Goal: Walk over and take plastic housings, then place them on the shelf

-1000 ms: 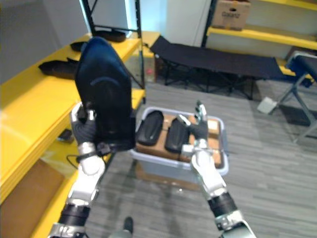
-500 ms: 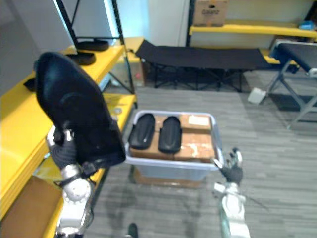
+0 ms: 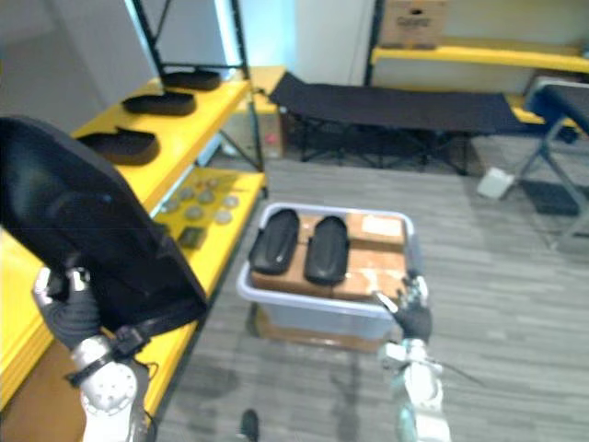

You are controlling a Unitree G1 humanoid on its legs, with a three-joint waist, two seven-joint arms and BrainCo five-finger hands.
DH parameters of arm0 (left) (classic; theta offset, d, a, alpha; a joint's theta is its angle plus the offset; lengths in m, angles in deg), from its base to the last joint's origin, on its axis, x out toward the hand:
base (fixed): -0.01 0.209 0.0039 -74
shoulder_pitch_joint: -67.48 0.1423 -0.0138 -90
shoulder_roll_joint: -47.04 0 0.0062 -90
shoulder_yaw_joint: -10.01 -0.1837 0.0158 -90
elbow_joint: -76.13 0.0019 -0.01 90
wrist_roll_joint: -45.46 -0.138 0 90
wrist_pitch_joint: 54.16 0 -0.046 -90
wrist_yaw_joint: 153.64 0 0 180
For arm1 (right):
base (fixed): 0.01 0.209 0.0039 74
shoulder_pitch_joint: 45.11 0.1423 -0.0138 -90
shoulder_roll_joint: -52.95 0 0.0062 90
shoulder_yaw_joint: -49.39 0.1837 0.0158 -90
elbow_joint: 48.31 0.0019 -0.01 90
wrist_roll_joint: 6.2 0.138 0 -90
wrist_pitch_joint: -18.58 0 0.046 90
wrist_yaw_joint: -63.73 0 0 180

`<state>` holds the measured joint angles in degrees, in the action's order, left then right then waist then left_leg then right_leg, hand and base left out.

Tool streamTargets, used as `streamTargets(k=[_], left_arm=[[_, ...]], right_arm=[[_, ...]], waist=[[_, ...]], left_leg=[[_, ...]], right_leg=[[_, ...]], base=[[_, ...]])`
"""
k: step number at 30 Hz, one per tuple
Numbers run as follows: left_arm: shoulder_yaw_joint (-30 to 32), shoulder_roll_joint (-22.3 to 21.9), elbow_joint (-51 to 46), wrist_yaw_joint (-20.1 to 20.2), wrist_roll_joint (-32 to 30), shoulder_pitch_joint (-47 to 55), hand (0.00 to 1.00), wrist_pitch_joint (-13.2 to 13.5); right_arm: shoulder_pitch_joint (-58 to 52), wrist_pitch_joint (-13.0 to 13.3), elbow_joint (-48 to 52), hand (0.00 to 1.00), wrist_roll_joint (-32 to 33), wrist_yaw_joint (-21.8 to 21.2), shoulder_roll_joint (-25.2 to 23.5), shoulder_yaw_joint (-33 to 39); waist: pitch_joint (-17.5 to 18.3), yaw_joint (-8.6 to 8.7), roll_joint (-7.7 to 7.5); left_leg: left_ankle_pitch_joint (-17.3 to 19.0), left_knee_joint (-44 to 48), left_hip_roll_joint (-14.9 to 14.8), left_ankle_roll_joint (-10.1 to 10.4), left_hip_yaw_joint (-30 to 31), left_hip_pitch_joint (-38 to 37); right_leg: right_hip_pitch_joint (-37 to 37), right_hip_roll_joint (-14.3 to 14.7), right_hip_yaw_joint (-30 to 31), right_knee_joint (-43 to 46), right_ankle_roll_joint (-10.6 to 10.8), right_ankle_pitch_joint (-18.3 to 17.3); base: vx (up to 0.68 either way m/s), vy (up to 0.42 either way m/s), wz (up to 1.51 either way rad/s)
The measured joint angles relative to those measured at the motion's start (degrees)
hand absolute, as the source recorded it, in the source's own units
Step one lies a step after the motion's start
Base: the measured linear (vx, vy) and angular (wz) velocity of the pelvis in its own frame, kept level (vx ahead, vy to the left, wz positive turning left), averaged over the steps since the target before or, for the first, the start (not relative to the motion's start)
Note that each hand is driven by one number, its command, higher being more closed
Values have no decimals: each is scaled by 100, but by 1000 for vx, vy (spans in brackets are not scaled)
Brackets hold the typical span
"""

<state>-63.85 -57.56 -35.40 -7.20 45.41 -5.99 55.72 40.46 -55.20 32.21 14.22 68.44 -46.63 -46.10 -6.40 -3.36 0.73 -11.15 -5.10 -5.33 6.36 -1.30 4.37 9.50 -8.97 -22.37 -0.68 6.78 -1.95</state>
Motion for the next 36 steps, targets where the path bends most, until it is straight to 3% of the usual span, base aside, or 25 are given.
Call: streamTargets(k=[5, 10, 14, 15, 17, 19, 21, 24, 25, 30, 31, 32, 33, 34, 35, 36], left_arm=[[642, -41, -184, 81, 41, 591, 100, 12], [860, -342, -206, 323, 509, 1082, 100, 107], [845, -405, -245, 1151, 700, 1088, 100, 328], [830, -419, -330, 1340, 775, 1096, 100, 392], [816, -416, -414, 1460, 882, 1077, 100, 484], [727, -365, -433, 1606, 931, 940, 100, 551], [427, -118, -429, 1803, 988, 681, 100, 577], [265, 104, -430, 1972, 1267, 541, 100, 617], [254, 180, -417, 1969, 1326, 485, 100, 618], [59, 264, -401, 1917, 1552, 462, 100, 613], [49, 264, -401, 1935, 1549, 469, 100, 618], [58, 265, -368, 1950, 1527, 456, 100, 621], [68, 264, -340, 1960, 1525, 418, 100, 624], [100, 266, -335, 1989, 1528, 414, 100, 629], [138, 277, -328, 2017, 1528, 393, 100, 629], [144, 277, -303, 2053, 1527, 309, 100, 626]], right_arm=[[598, 19, -180, 0, -326, 45, 24, -374], [751, 15, -349, 0, -385, 190, 40, -400], [705, 9, -345, 0, -442, 556, 138, -246], [711, 12, -342, 0, -465, 649, 189, -230], [712, 12, -338, 0, -577, 659, 154, -239], [653, 18, -222, 0, -664, 653, 141, -208], [407, 37, 21, 0, -671, 649, 142, 30], [278, 136, 59, 0, -660, 558, 144, 316], [235, 167, 100, 0, -659, 444, 147, 451], [119, 243, 406, 0, -667, 280, 205, 634], [78, 306, 443, 0, -677, 280, 212, 632], [70, 353, 444, 0, -664, 280, 205, 635], [73, 388, 450, 0, -657, 282, 206, 654], [83, 389, 467, 0, -657, 289, 197, 648], [86, 394, 496, 0, -659, 296, 165, 643], [83, 396, 495, 0, -661, 318, 101, 649]], waist=[[88, -531, -127], [92, -832, -136], [13, -770, -186], [-33, -858, -127], [-91, -866, -95], [-242, -748, -52], [-387, -481, -47], [-409, -425, -27], [-494, -401, -1], [-629, -372, 23], [-645, -371, 51], [-700, -369, -32], [-768, -368, -131], [-759, -397, -85], [-791, -402, -63], [-834, -361, -163]], left_leg=[[-73, 3, 187, -19, 654, 173], [-103, 2, 384, -97, 1086, 209], [-119, 32, 415, -290, 493, 490], [-330, 31, 435, -381, 504, 522], [-442, 30, 531, -378, 595, 579], [-448, 28, 649, -388, 808, 581], [-448, 11, 810, -389, 868, 640], [-610, 35, 772, -572, 787, 772], [-743, 35, 707, -569, 747, 775], [-732, 35, 599, -561, 665, 766], [-660, 37, 588, -519, 616, 763], [-369, 171, 608, -568, 373, 806], [-176, 522, 629, -759, 163, 928], [-90, 941, 636, -865, 56, 1026], [-39, 1190, 676, -775, 60, 1066], [130, 1385, 830, -722, 60, 1079]], right_leg=[[275, 5, -726, 41, 56, -176], [536, -28, -1278, 198, 94, -364], [898, -7, -2341, 208, 213, -440], [971, 10, -2448, 277, 214, -498], [988, -28, -2437, 453, 102, -728], [815, 16, -1724, 792, -36, -1191], [540, 202, -774, 1280, -205, -1702], [407, 292, -711, 1394, -158, -1733], [402, 343, -712, 1456, -128, -1736], [255, 354, -580, 1720, -191, -1878], [255, 352, -597, 1730, -233, -1914], [263, 200, -635, 1705, -255, -1916], [263, 103, -652, 1730, -253, -1916], [291, 61, -645, 1774, -228, -1961], [379, 25, -659, 1827, -176, -2044], [487, -127, -743, 1880, -125, -2142]], base=[[36, -51, 68], [13, -28, 60], [-37, -6, 135], [-37, 34, 88], [-67, 50, 76], [-147, 22, 84], [-180, -33, 107], [-80, -44, 30], [-66, -46, -3], [-63, -58, -8], [-38, -33, 8], [0, 0, 0], [22, 31, -5], [44, 30, -7], [87, 27, 14], [91, 34, 19]])
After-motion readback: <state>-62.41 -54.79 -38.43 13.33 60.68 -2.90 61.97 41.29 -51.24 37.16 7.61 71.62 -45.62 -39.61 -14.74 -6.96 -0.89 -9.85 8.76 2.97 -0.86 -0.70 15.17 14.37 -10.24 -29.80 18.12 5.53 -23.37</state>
